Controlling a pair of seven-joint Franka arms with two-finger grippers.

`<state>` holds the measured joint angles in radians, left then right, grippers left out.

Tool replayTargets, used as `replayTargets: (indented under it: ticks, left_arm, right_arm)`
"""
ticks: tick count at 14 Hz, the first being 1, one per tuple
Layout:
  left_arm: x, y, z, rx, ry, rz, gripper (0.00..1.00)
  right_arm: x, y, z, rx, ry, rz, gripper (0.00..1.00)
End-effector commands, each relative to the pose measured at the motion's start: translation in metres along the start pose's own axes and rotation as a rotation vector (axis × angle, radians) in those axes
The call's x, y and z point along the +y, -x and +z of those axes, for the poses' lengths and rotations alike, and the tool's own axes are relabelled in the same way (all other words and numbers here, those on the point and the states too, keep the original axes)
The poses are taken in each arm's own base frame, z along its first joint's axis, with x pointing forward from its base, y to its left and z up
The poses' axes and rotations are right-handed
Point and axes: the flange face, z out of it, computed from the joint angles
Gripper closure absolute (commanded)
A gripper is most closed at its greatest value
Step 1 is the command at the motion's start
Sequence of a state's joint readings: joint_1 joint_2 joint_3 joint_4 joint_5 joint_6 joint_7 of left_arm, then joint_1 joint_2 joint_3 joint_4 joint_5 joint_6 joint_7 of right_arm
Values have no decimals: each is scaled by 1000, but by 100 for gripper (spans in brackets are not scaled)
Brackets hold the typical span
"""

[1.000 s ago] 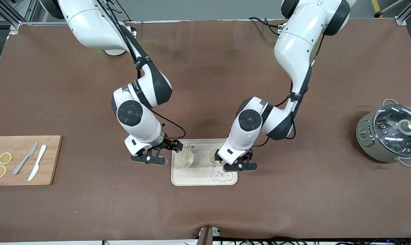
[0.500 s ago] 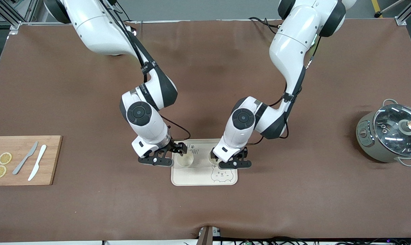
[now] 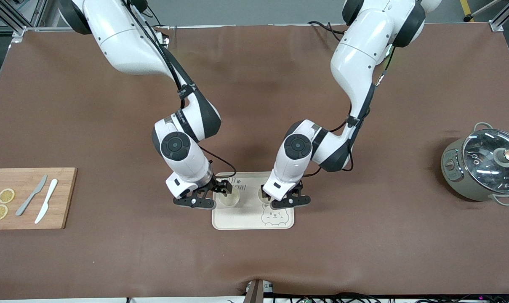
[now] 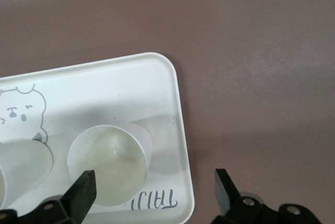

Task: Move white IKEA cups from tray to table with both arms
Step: 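Close the left gripper and the right gripper on the cup rims, then lift the cup with the left gripper and carry it toward the pot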

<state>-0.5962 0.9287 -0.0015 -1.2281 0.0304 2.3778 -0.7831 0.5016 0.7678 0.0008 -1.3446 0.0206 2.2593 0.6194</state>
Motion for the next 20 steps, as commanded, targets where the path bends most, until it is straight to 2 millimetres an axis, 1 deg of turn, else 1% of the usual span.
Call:
replayTargets:
  ticks: [1, 2, 5, 7, 8, 9, 10, 11, 12, 14, 16, 17, 19, 20]
  left_arm:
    - [2, -3, -1, 21, 0, -13, 100]
    - [2, -2, 1, 18, -1, -14, 100]
    - [4, -3, -3, 22, 4, -23, 100]
    - [6, -5, -14, 30, 10, -48, 100]
    - [6, -9, -28, 39, 12, -66, 100]
    - [1, -12, -37, 25, -11, -74, 100]
    - [-8, -20, -61, 0, -49, -80, 100]
    - [-24, -29, -85, -43, -101, -82, 100]
    - [-38, -38, -112, -75, -123, -65, 100]
    - [-73, -40, -150, -124, -146, -19, 100]
    - [-121, -36, -175, -158, -157, 41, 100]
    - [-139, -30, -179, -183, -156, 70, 100]
    - [-183, -23, -197, -210, -157, 126, 100]
    - [-203, -13, -207, -221, -144, 152, 100]
  right_arm:
    - [-4, -3, 9, 17, 17, -1, 0]
    - [-4, -3, 13, 22, 15, -4, 0]
    - [-3, -1, 30, 28, 10, -1, 0]
    - [-3, -1, 35, 28, 10, -1, 0]
    - [-2, 0, 38, 25, 13, -2, 0]
    - [-2, 0, 39, 27, 18, -6, 0]
    - [-2, 0, 40, 29, 21, -9, 0]
    - [-2, 0, 42, 28, 22, -9, 0]
    - [-2, 0, 42, 29, 21, -9, 0]
    - [-2, 1, 45, 27, 23, -10, 0]
    - [-4, 4, 48, 23, 25, -15, 0]
    - [-7, 7, 49, 21, 26, -18, 0]
    - [-7, 7, 51, 25, 24, -19, 0]
    - [-7, 6, 51, 27, 23, -21, 0]
